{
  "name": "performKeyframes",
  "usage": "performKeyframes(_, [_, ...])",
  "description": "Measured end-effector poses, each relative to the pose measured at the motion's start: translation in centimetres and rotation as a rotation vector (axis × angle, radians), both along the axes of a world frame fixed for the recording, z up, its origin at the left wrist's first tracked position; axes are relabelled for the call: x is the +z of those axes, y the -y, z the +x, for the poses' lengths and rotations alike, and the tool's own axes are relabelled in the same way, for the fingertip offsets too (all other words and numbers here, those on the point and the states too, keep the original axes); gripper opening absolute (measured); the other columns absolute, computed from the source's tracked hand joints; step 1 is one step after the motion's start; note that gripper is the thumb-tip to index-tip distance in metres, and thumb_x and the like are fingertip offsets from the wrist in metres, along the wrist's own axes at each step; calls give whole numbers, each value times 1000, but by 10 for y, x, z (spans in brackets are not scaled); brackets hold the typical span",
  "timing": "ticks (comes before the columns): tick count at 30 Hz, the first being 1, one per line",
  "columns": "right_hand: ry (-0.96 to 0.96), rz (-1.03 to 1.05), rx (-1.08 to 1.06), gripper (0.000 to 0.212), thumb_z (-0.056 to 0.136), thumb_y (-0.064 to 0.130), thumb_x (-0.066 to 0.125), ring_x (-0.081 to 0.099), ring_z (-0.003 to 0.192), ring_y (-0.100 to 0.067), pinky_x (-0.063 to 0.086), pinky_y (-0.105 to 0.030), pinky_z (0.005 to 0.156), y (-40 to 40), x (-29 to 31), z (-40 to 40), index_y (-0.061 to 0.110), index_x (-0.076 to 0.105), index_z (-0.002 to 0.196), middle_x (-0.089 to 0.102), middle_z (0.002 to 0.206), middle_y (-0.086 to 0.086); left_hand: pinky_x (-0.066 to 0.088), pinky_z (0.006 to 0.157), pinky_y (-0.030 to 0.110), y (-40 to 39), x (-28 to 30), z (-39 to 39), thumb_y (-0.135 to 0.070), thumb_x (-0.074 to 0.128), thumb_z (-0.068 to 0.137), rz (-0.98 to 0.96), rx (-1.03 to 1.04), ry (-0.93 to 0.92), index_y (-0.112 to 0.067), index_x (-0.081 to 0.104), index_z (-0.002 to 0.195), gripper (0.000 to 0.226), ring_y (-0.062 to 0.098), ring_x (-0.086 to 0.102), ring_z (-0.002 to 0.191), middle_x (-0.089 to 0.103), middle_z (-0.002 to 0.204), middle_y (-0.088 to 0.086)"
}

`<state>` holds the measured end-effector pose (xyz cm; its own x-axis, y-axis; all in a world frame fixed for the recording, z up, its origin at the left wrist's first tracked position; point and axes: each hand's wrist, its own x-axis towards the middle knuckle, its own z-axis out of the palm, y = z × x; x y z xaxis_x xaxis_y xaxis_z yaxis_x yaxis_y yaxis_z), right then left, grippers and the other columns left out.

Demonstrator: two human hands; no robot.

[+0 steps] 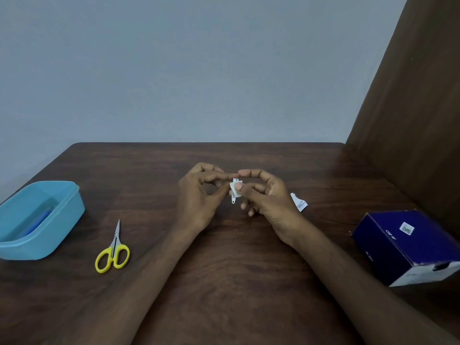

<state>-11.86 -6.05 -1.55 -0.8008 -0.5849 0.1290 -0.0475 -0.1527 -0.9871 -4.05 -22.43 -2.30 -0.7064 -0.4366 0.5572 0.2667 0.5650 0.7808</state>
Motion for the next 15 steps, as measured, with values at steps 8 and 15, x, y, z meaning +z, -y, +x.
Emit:
performKeyframes(8, [-602, 234, -367, 24, 88, 26, 87, 50, 48, -6, 45, -21, 57, -6, -6, -7, 25, 71, 105, 79, 83, 17, 60, 56, 28, -2, 3, -3, -29, 68, 106, 249, -93, 143, -25, 77, 120, 18, 5, 70, 72, 77, 102, 3])
performKeyframes(15, [-984, 321, -379, 26, 85, 25, 88, 57, 53, -9, 47, -18, 60, -8, -6, -2, 29, 71, 103, 76, 92, 20, 56, 57, 24, -1, 1, -3, -33, 76, 98, 249, -118, 102, -18, 81, 89, 19, 11, 67, 66, 75, 76, 7])
